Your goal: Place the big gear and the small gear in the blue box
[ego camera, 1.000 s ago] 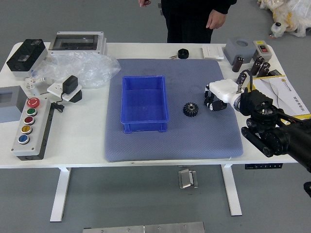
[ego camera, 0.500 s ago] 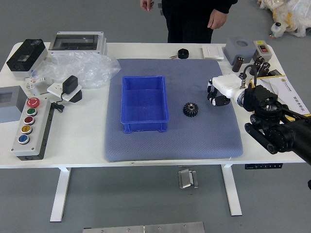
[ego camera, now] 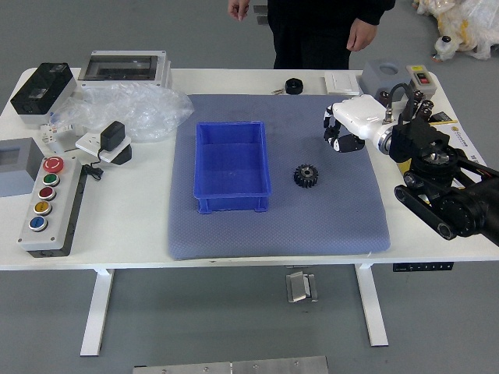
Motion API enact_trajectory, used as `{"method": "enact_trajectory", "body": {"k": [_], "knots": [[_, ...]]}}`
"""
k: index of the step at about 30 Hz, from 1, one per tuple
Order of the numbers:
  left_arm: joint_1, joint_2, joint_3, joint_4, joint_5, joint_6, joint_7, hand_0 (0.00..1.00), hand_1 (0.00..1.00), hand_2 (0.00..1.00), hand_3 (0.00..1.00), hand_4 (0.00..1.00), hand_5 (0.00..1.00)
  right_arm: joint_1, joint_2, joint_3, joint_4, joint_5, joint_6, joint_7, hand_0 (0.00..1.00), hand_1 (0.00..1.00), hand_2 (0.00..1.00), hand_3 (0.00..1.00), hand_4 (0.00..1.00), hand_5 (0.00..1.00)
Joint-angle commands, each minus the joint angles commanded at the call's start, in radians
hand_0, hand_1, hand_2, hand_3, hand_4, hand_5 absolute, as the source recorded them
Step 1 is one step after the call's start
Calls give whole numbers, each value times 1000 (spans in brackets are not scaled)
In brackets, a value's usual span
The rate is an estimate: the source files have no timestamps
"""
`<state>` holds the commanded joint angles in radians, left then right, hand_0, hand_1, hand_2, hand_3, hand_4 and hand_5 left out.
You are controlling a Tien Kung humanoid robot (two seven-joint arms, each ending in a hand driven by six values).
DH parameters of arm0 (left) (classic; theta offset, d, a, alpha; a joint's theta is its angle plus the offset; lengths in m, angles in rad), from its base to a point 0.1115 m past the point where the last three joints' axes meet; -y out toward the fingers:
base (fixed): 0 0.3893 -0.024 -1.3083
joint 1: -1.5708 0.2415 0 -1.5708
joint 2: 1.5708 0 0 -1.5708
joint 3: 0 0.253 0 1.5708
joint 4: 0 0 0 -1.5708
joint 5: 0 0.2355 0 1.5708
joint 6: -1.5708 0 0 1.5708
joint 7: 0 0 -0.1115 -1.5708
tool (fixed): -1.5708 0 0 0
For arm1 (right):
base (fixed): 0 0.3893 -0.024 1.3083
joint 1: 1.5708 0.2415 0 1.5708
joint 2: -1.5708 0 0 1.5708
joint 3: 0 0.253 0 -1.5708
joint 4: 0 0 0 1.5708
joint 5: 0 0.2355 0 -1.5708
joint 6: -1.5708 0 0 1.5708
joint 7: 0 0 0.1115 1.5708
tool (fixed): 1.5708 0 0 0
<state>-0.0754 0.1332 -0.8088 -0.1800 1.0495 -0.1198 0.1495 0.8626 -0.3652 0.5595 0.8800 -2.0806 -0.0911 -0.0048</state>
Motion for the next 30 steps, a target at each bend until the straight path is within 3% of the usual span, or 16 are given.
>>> {"method": "enact_trajectory", "body": {"k": [7,13,26,30], "knots": [[2,4,-2,0,3,0,1,861,832,815,835,708,307,18,-11,-7,135,-22,11,-21,602,446,494,617,484,152],[5,6,-3,0,9,-1,2,861,832,816,835,709,309,40,19,-22,208,-30,19,-33,603,446,495,619,484,151],[9,9,7,0,18,-2,5,861,832,814,835,708,308,44,174,-22,191,-28,5,-38,605,449,494,617,483,149],[9,8,9,0,17,-2,5,861,832,814,835,707,306,27,204,-19,171,-17,3,-35,598,444,504,626,505,158]]}}
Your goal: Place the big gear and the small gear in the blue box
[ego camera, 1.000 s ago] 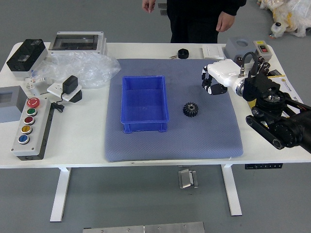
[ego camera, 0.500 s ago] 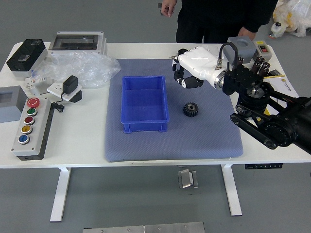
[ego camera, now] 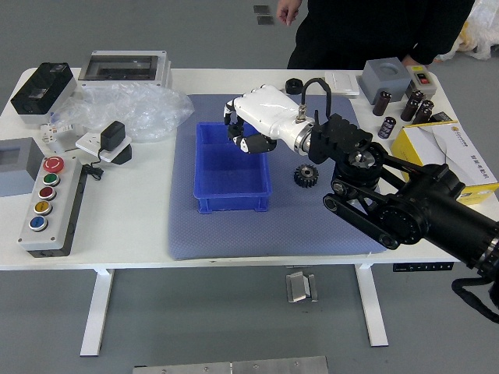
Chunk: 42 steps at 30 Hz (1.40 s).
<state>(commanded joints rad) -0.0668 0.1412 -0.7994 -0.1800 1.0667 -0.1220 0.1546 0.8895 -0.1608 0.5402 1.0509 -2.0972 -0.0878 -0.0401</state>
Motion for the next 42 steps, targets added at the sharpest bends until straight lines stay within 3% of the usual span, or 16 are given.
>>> {"method": "enact_trajectory", "body": {"k": [3,4,9,10,21,35,42], "knots": [[0,-1,1,0,-1,0,0,861,832,814,835,707,306,-11,11,7,-15,12,7,3,598,444,504,626,505,158],[0,-2,1,0,-1,0,0,861,832,814,835,708,308,-13,13,10,-20,15,11,5,490,427,524,650,757,324],[0,-5,1,0,-1,0,-1,861,832,814,835,708,308,-20,20,28,-43,31,38,10,490,427,524,650,757,324],[-1,-5,1,0,-1,0,-1,861,832,814,835,706,305,-21,21,30,-45,33,41,10,497,436,561,726,836,397],[-3,-6,1,0,-4,0,-1,861,832,814,835,706,305,-25,19,55,-48,49,54,17,499,446,580,769,868,432],[-6,-9,-6,0,-13,1,-3,861,832,814,835,703,299,-59,-146,38,-20,109,52,37,504,454,570,678,842,418],[-7,-9,-6,0,-13,2,-4,860,832,814,835,703,299,-75,-197,52,-30,129,67,43,507,465,584,668,836,416]]}}
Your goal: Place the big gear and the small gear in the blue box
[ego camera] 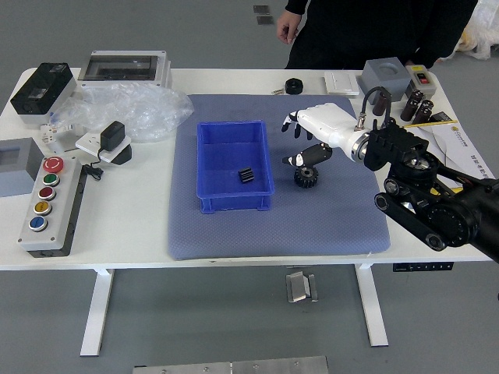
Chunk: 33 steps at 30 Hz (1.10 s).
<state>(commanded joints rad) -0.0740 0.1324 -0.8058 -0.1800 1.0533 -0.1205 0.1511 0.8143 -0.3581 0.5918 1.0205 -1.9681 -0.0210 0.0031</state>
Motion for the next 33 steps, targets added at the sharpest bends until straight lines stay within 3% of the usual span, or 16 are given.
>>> {"method": "enact_trajectory", "body": {"k": [13,22,33], "knots": [[-1,0,4,0,0,0,0,861,832,814,836,704,299,-21,-18,-14,-43,11,35,1,529,501,655,688,824,409],[-3,0,8,0,1,-1,0,861,832,814,836,703,298,-23,-5,-30,-84,13,69,-5,550,535,678,720,813,398],[-3,0,9,0,1,0,0,862,832,814,836,703,298,-18,24,-48,-114,13,77,-8,548,534,681,723,813,397]]}}
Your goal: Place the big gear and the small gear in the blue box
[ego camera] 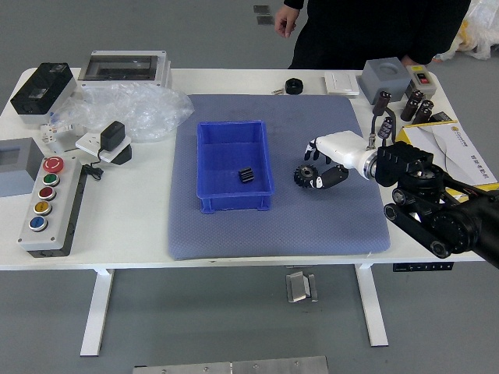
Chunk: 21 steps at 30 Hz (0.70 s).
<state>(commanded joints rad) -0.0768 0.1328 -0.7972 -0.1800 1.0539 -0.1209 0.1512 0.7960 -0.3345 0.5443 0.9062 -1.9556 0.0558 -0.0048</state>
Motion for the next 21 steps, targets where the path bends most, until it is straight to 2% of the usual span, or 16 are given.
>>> {"method": "enact_trajectory", "body": {"k": [21], "knots": [[-2,0,1,0,-1,0,-1,862,831,814,836,703,298,15,30,-3,-20,-3,20,-7,553,538,684,754,799,386]]}}
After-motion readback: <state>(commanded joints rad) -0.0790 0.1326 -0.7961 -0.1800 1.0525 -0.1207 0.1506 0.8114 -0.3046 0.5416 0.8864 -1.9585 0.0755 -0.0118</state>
